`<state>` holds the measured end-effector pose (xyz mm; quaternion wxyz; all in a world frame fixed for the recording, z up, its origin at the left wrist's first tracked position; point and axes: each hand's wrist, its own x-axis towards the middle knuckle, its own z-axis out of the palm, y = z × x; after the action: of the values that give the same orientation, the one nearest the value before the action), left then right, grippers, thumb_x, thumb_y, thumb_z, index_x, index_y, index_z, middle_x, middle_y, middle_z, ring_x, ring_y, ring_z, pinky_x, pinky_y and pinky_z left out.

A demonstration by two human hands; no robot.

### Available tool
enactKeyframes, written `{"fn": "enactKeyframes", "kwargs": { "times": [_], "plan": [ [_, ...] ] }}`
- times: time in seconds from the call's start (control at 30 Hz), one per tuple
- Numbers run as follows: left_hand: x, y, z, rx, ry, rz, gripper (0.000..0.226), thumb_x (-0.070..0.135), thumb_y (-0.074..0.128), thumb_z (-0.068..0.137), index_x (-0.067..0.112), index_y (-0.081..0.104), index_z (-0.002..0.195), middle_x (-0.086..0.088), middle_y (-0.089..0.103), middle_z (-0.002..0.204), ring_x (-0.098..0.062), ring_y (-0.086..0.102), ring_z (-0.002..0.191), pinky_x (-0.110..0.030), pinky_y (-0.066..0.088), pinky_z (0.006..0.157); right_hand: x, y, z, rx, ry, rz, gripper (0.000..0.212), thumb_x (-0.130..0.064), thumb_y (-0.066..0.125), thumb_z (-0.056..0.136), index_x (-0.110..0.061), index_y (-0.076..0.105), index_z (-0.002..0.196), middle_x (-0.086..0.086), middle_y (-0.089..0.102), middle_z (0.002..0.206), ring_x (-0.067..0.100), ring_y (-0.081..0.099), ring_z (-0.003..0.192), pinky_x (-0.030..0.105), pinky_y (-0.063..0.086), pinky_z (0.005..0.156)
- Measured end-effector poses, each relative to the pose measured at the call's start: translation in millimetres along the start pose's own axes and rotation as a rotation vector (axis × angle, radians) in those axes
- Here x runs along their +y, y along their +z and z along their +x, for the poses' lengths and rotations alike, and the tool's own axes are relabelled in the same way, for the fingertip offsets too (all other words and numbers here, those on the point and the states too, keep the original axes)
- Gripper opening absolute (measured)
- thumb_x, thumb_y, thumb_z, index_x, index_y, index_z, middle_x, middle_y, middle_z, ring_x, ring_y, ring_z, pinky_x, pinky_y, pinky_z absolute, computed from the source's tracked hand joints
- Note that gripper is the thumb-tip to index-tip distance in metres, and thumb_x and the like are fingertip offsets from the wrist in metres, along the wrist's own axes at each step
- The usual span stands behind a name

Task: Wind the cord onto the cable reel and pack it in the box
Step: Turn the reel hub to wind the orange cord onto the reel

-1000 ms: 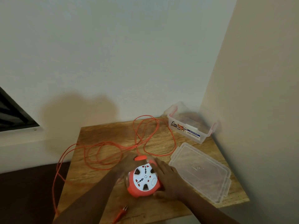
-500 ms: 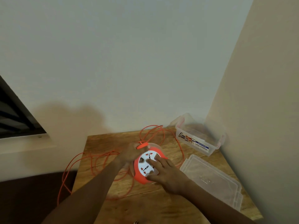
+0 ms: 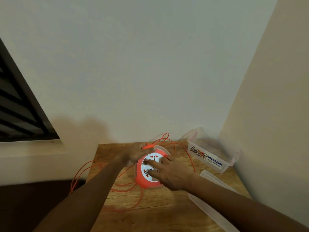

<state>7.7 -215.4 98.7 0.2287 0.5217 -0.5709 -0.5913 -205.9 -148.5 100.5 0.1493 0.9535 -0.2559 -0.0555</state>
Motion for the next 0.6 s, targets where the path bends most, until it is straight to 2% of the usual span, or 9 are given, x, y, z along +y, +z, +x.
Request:
{"fn": "enactKeyframes", "kwargs": {
  "times": [0.07,0.17,0.3,0.43,0.6],
  "plan": [
    [3,-1,-2,0.001,0.004,0.011,0.040,0.045,0.071,0.093,0.015,0.071,0.118,-0.008,0.082,0.101,-0.032,0.080,0.087,-0.037,0.065,0.069,-2,1,6,0.059,0.015,-0.024,0.073,-0.031,0.083,0.074,-0.024,0.045,0.136,0.017,0.042,0.146,0.040,0.059,0.108,0.056,0.053,0.089],
    [5,-4,-2,0.043,0.005,0.077,0.038,0.049,0.072,0.091,0.014,0.076,0.105,-0.006,0.083,0.090,-0.025,0.080,0.076,-0.028,0.062,0.063,0,-11,12,0.053,0.030,0.015,0.063,-0.032,0.082,0.075,-0.028,0.052,0.131,0.018,0.046,0.141,0.038,0.053,0.117,0.056,0.051,0.094],
    [10,-8,-1,0.022,0.040,0.166,0.040,0.057,0.071,0.086,0.019,0.075,0.097,-0.002,0.081,0.085,-0.017,0.079,0.073,-0.021,0.059,0.062,7,-25,8,-0.075,-0.085,-0.032,0.053,-0.026,0.082,0.077,-0.036,0.059,0.124,0.014,0.034,0.152,0.038,0.050,0.121,0.053,0.052,0.089],
    [19,-3,-1,0.020,0.031,0.131,0.036,0.054,0.073,0.088,0.018,0.076,0.093,-0.002,0.082,0.086,-0.021,0.080,0.073,-0.024,0.060,0.061,13,-41,6,-0.177,-0.111,-0.095,0.045,-0.028,0.076,0.084,-0.039,0.060,0.124,0.010,0.026,0.158,0.040,0.048,0.124,0.053,0.053,0.088],
    [25,2,-3,0.028,0.034,0.083,0.042,0.050,0.074,0.089,0.010,0.077,0.102,-0.009,0.082,0.093,-0.026,0.080,0.076,-0.032,0.064,0.066,1,-60,16,-0.256,-0.073,-0.208,0.042,-0.027,0.066,0.092,-0.036,0.057,0.132,0.010,0.023,0.158,0.042,0.050,0.122,0.049,0.051,0.093]
  ]
}}
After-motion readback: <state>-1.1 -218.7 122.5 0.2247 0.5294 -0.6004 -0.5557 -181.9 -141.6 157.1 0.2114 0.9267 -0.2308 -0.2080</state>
